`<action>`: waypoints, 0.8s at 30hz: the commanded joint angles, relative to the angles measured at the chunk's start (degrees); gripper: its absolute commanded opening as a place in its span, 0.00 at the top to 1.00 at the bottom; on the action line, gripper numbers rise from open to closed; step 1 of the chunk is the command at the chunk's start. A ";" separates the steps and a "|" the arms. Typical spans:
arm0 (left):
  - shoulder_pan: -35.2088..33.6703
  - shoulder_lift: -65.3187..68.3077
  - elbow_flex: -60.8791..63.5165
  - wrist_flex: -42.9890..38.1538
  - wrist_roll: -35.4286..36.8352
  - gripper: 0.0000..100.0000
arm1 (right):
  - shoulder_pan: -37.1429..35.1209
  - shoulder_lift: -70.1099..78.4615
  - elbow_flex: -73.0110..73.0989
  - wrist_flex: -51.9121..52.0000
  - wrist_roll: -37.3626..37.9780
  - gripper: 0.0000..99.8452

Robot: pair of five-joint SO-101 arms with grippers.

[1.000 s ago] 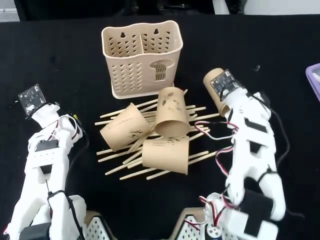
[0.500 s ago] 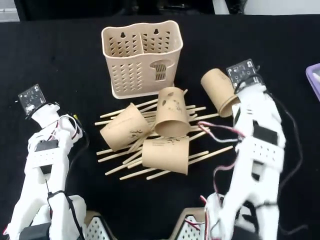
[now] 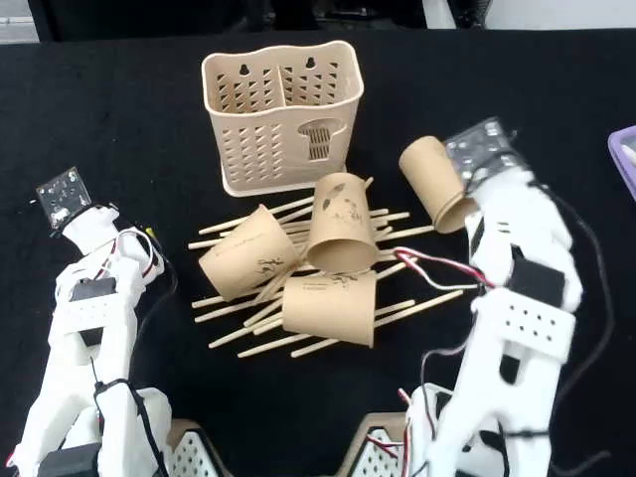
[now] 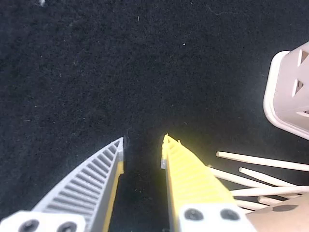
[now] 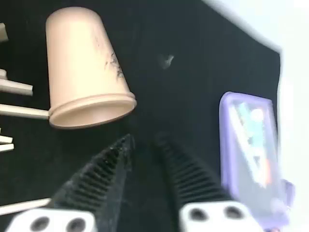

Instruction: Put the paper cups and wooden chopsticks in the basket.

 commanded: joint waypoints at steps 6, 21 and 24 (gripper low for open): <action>0.84 -1.67 -0.31 -0.62 0.44 0.86 | -0.62 12.62 4.26 -21.63 7.47 0.67; 0.84 -1.67 -0.31 -0.88 -2.64 0.86 | -6.24 30.37 -6.73 -28.31 7.12 0.86; 0.92 -1.67 -0.40 -0.88 -2.64 0.86 | -4.13 28.26 -6.29 -28.22 2.73 0.97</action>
